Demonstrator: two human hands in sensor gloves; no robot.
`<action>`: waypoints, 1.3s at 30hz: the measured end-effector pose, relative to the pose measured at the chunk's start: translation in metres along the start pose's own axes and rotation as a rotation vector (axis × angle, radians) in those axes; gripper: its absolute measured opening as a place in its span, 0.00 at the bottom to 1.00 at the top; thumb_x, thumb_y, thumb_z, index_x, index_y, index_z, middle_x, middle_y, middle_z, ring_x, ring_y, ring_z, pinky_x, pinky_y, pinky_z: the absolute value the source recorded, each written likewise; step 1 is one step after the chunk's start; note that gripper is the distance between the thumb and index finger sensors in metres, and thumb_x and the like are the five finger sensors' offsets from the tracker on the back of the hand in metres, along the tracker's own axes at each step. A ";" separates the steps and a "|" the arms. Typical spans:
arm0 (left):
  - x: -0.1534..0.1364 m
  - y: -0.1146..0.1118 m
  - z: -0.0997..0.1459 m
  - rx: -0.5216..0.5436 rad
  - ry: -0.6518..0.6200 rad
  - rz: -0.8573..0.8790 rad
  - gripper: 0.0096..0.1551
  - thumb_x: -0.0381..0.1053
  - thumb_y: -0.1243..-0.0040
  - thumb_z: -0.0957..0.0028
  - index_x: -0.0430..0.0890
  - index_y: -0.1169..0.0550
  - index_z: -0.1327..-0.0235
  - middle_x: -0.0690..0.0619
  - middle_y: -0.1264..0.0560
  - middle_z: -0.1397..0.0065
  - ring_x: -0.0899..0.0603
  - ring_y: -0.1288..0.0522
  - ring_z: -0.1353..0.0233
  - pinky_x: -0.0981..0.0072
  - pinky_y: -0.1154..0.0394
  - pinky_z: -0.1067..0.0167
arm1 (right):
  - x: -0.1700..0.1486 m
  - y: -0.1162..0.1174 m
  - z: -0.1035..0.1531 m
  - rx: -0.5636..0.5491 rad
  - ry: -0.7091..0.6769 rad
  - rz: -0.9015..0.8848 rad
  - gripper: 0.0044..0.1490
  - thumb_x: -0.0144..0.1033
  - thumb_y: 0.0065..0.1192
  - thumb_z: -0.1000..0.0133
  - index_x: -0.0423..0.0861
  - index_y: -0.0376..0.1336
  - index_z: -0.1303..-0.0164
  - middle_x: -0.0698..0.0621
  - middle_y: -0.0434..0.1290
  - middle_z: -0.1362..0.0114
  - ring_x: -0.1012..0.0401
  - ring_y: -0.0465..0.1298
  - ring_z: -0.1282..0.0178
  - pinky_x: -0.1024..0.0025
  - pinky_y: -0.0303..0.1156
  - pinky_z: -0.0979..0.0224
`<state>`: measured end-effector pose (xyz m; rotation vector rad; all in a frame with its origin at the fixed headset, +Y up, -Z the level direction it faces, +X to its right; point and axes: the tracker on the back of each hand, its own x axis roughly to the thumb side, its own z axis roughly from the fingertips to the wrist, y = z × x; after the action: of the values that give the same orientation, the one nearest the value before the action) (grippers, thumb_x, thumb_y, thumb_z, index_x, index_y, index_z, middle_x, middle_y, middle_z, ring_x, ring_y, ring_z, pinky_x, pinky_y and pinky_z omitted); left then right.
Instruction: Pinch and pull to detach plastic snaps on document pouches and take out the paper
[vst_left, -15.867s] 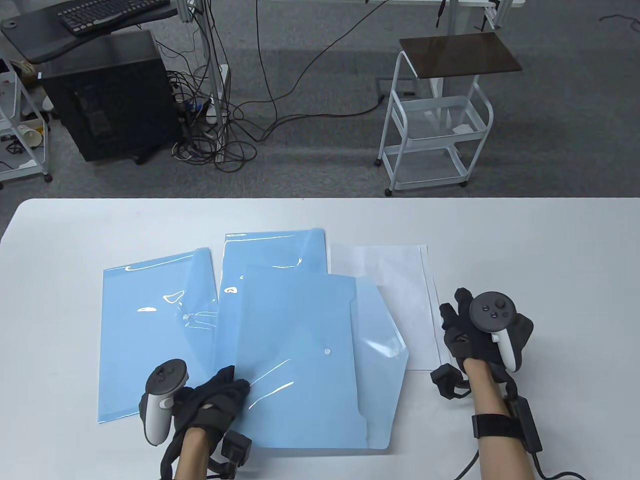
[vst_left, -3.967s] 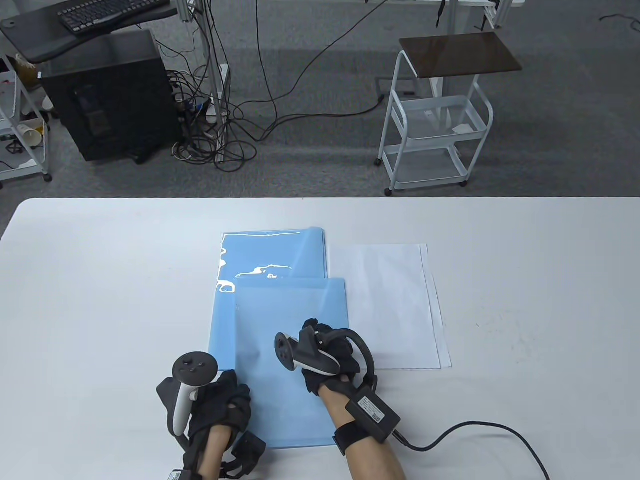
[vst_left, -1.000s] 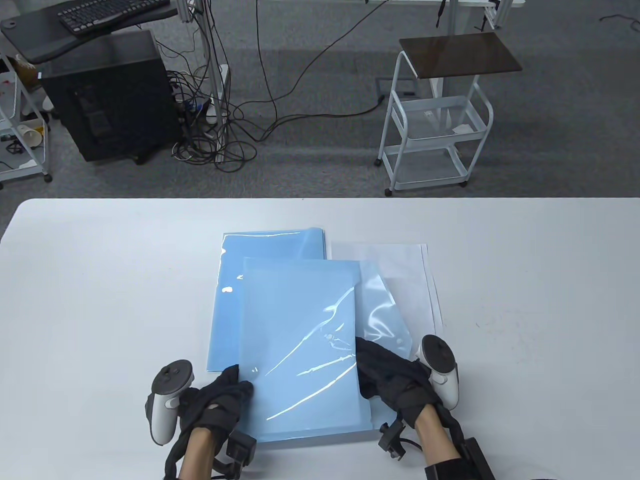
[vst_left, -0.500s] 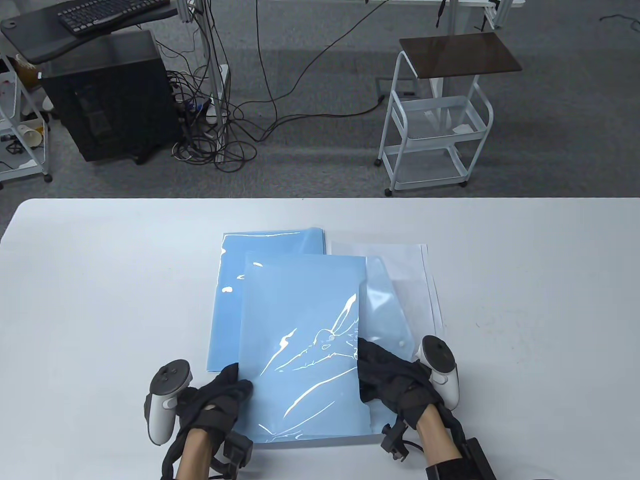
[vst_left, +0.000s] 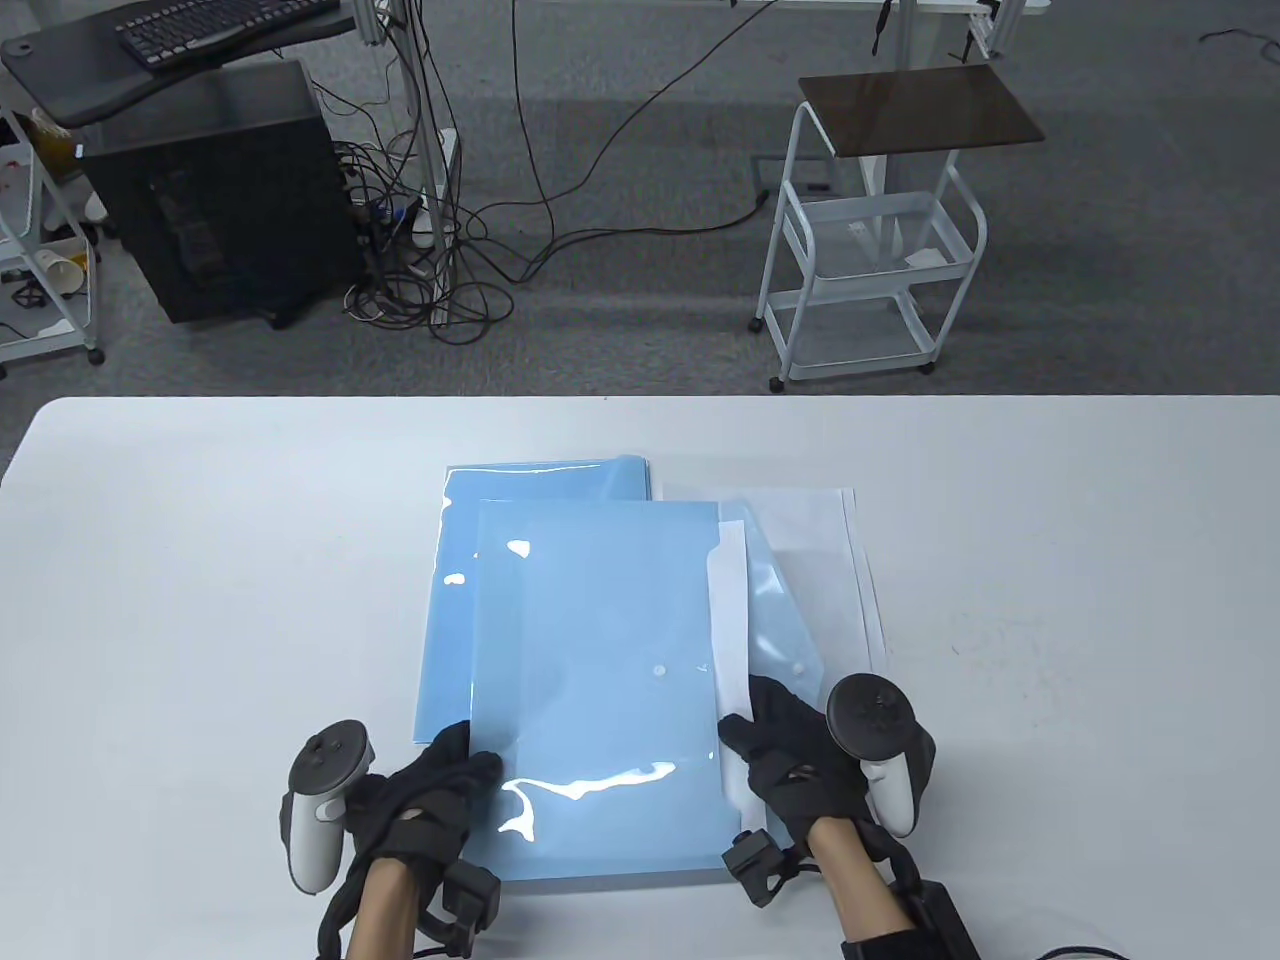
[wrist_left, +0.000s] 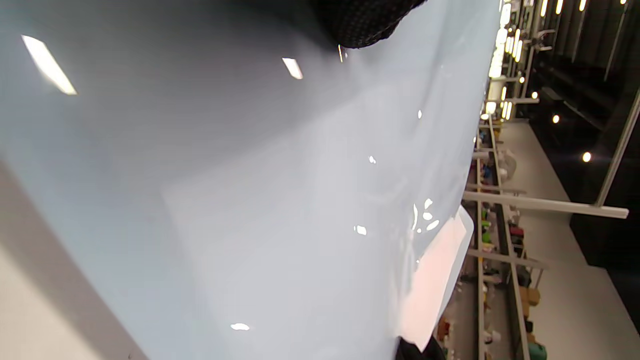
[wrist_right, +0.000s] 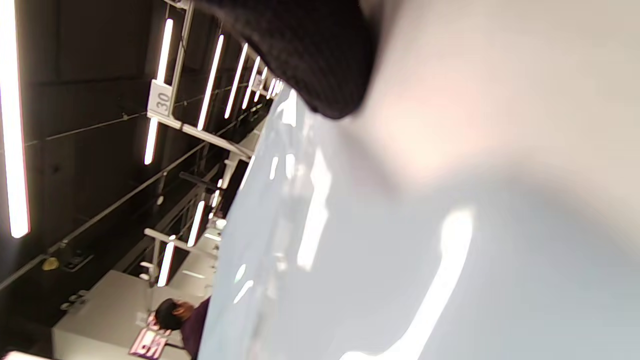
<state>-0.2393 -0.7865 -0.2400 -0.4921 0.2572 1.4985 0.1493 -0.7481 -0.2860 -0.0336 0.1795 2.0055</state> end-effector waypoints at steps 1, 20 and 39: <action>0.000 0.002 0.000 0.005 -0.001 -0.003 0.26 0.42 0.47 0.39 0.47 0.34 0.26 0.49 0.22 0.32 0.42 0.15 0.44 0.57 0.16 0.49 | 0.001 -0.005 0.000 -0.011 0.010 0.003 0.33 0.24 0.69 0.44 0.30 0.64 0.29 0.37 0.84 0.42 0.50 0.87 0.61 0.58 0.86 0.64; -0.003 0.032 0.010 0.143 0.050 0.000 0.26 0.40 0.48 0.41 0.46 0.33 0.28 0.48 0.21 0.36 0.44 0.14 0.52 0.59 0.17 0.56 | 0.003 -0.176 0.012 -0.285 0.125 0.019 0.31 0.19 0.64 0.44 0.33 0.64 0.28 0.36 0.81 0.39 0.47 0.85 0.57 0.54 0.84 0.60; -0.011 0.029 0.004 0.081 0.128 -0.001 0.26 0.40 0.48 0.42 0.43 0.32 0.29 0.47 0.19 0.39 0.44 0.14 0.56 0.58 0.16 0.57 | -0.050 -0.151 -0.046 -0.220 0.187 0.021 0.30 0.20 0.63 0.43 0.35 0.64 0.27 0.37 0.81 0.38 0.46 0.85 0.57 0.54 0.83 0.59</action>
<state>-0.2693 -0.7944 -0.2358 -0.5233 0.4161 1.4521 0.3043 -0.7363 -0.3436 -0.3612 0.0773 2.0342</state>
